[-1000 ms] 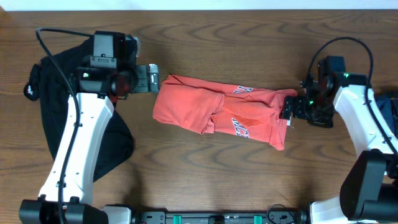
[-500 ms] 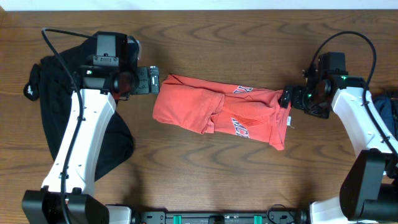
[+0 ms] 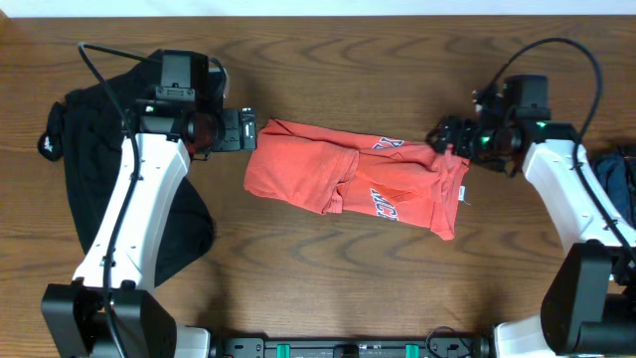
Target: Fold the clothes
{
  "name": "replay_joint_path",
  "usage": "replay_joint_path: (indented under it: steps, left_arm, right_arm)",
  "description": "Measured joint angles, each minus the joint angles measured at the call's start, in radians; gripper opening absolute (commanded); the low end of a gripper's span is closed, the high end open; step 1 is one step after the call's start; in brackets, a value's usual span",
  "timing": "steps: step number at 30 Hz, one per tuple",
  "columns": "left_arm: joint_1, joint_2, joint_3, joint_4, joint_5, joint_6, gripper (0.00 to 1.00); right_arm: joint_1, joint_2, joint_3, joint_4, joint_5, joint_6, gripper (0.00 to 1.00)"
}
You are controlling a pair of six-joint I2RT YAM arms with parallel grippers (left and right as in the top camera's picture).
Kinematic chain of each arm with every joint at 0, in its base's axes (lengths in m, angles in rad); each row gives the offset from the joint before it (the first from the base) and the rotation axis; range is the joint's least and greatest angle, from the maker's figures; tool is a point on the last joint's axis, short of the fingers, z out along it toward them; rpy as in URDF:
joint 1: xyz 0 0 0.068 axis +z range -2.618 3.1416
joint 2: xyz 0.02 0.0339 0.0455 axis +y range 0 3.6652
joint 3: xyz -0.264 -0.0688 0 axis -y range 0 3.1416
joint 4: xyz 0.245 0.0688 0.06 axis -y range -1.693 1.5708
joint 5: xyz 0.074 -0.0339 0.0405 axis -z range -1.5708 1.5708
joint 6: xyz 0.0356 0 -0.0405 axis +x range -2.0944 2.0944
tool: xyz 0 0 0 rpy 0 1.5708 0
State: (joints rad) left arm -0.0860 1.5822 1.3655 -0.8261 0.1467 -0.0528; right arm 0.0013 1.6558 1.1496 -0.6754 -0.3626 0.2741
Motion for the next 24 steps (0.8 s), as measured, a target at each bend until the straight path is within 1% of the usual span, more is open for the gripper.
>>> replay_joint_path:
  steps: [3,8,14,19,20,21,23,24]
  left_arm:
    - [0.000,0.000,0.000,0.000,0.000,0.000,0.98]
    - [0.000,0.000,0.000,0.000,0.000,0.000,0.98]
    - [0.000,0.000,0.000,0.000,0.000,0.000,0.98]
    - [0.000,0.000,0.000,0.000,0.000,0.000,0.98]
    - [0.000,0.000,0.000,0.000,0.000,0.000,0.98]
    - [0.000,0.000,0.000,0.000,0.000,0.000,0.98]
    - [0.000,0.000,0.000,0.000,0.000,0.000,0.98]
    - [0.000,0.000,0.000,0.000,0.000,0.000,0.98]
  right_arm:
    - [0.050,0.006,0.000,-0.056,0.041,0.000,0.99]
    - [0.107,0.061,0.000,-0.146,0.171,0.006,0.99]
    - [0.114,0.151,0.000,-0.219,0.335,0.063,0.99]
    - [0.114,0.203,0.000,-0.220,0.383,0.088,0.99]
    - [0.114,0.213,0.000,-0.218,0.385,0.098,0.97]
    - [0.114,0.218,0.000,-0.217,0.381,0.101,0.92]
    - [0.114,0.221,0.000,-0.210,0.366,0.109,0.75]
    - [0.114,0.223,0.000,-0.205,0.353,0.113,0.65]
